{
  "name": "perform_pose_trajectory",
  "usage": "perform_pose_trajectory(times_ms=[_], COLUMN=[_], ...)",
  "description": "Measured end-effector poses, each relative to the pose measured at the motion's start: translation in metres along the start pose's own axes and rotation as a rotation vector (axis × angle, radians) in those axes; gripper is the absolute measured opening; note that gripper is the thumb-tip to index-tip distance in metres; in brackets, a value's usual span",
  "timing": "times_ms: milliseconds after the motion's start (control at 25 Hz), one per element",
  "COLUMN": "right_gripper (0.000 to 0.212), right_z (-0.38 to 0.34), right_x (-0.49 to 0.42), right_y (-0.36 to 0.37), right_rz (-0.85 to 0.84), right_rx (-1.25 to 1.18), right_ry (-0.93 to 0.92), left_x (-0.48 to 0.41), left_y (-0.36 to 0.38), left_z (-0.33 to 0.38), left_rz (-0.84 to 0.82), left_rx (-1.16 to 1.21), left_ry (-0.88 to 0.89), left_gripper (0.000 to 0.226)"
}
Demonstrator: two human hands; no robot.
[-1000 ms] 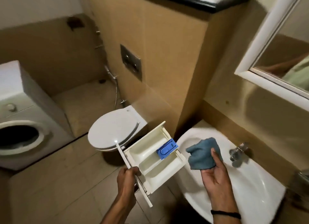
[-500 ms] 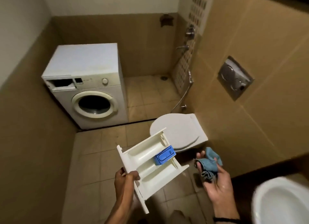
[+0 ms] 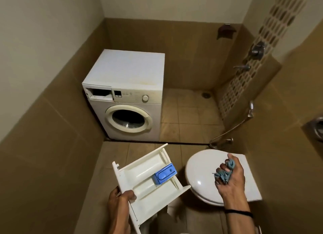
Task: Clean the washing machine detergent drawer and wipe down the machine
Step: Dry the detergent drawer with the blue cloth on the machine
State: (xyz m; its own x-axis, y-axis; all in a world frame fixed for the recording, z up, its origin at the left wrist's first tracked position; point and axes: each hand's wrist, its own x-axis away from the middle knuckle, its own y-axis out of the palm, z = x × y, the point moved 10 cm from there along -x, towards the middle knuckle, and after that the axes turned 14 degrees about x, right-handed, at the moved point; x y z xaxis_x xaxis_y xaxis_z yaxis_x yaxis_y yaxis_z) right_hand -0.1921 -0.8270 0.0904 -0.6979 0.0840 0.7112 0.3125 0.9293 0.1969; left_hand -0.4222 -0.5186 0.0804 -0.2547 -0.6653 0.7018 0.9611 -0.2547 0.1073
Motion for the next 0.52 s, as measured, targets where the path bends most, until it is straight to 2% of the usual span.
perform_pose_trajectory(times_ms=[160, 320, 520], right_gripper=[0.022, 0.027, 0.024], right_z=[-0.035, -0.07, -0.118], right_x=[-0.07, -0.133, -0.204], right_y=[0.084, 0.162, 0.239], right_rz=[0.108, 0.177, 0.291], right_rx=[0.023, 0.115, 0.127], right_ry=[-0.029, -0.023, -0.059], left_x=[-0.044, -0.099, -0.17], left_y=[0.055, 0.119, 0.175], left_z=[0.057, 0.114, 0.164], left_rz=[0.015, -0.041, 0.018], left_rx=[0.03, 0.028, 0.181], left_ry=[0.03, 0.073, 0.039], left_gripper=[0.043, 0.039, 0.04])
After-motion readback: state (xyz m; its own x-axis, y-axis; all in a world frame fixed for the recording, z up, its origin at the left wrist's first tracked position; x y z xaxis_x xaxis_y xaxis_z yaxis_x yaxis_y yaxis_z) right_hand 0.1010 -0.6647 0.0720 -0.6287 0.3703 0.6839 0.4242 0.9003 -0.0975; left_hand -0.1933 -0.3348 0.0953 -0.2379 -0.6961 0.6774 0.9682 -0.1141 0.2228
